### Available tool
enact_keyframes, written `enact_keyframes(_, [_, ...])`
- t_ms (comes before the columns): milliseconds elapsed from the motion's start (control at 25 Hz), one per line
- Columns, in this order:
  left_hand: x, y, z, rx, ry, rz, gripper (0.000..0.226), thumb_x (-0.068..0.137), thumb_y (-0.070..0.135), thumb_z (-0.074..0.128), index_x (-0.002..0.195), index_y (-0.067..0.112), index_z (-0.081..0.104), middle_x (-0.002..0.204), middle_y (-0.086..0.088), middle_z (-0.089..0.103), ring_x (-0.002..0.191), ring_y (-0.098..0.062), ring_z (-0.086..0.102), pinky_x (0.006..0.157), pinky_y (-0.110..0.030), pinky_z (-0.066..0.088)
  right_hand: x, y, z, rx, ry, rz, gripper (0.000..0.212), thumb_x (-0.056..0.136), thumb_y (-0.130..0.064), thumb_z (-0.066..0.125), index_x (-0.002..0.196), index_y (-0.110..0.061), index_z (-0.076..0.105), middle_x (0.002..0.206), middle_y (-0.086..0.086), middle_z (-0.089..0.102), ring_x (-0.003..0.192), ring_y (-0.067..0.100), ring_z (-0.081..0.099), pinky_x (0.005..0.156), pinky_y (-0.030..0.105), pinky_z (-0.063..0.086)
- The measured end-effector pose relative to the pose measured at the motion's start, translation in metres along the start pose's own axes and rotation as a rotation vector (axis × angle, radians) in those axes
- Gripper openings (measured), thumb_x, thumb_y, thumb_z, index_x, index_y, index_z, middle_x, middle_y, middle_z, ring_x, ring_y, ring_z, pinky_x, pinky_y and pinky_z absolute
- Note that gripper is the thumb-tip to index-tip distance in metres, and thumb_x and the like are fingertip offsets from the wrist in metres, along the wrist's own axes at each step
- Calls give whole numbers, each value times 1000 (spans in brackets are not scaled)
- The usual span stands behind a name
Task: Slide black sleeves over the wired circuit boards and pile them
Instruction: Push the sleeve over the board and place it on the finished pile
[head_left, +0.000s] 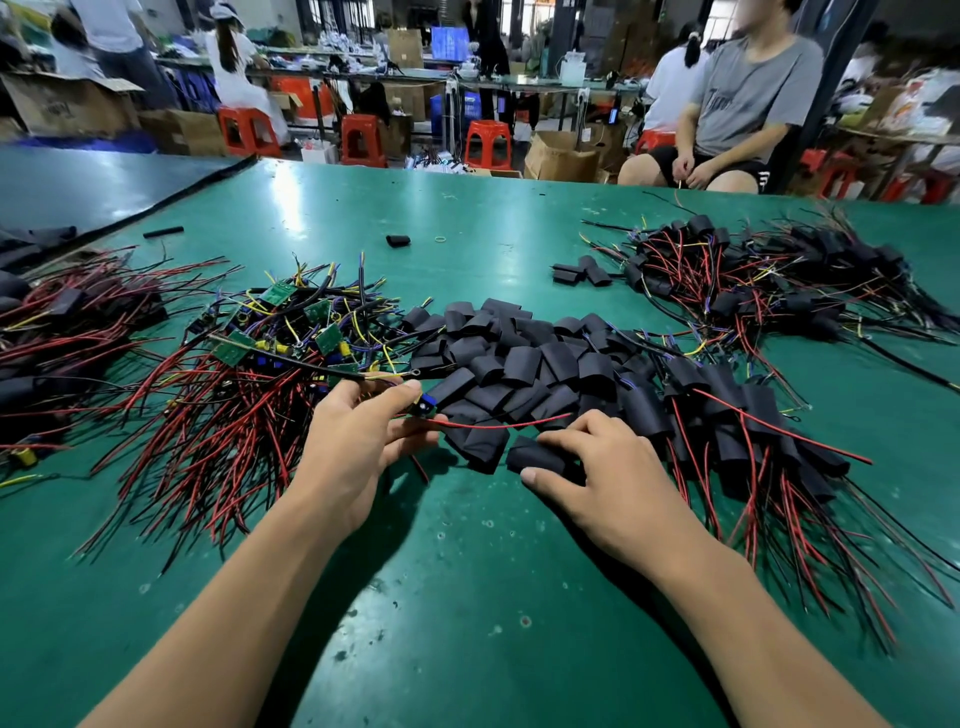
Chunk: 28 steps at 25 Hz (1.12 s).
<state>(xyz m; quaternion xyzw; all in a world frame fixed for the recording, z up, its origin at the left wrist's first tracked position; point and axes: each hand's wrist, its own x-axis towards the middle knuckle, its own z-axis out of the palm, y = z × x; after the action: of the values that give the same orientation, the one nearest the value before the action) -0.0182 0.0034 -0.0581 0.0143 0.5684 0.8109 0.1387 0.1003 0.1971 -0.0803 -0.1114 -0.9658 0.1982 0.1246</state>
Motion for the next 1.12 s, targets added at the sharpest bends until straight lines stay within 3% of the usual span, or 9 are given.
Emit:
enact_keyframes(200, [5,-1,-4,-23,24,16,9,93,3,63,95,9,57,89,-7,63,66,-28,72,62,-34,60,2,2,-2,153,76,45,35,91,-44,67,120,-25,70,105,-5,57,106,17,56,98,38,42])
enact_keyframes(600, [8,1,-9,-15,26,66,11,95,3,61,103,9,55,100,-15,61,70,-30,73,59,-31,60,6,7,-10,360,292,113,28,91,-30,71,116,-17,72,103,-5,62,94,8,57,78,1,33])
enact_keyframes(960, [9,2,-10,26,-13,78,13,93,3,61,99,14,60,93,-7,60,59,-19,69,56,-30,58,6,7,-10,390,269,95,32,90,-30,72,120,-18,71,105,-5,60,97,8,56,82,0,32])
enact_keyframes(1120, [12,4,-12,44,-20,61,14,93,4,60,102,15,62,93,-9,59,60,-17,67,56,-29,57,6,6,-10,462,212,102,37,89,-33,72,124,-20,70,109,-8,60,99,5,58,84,6,37])
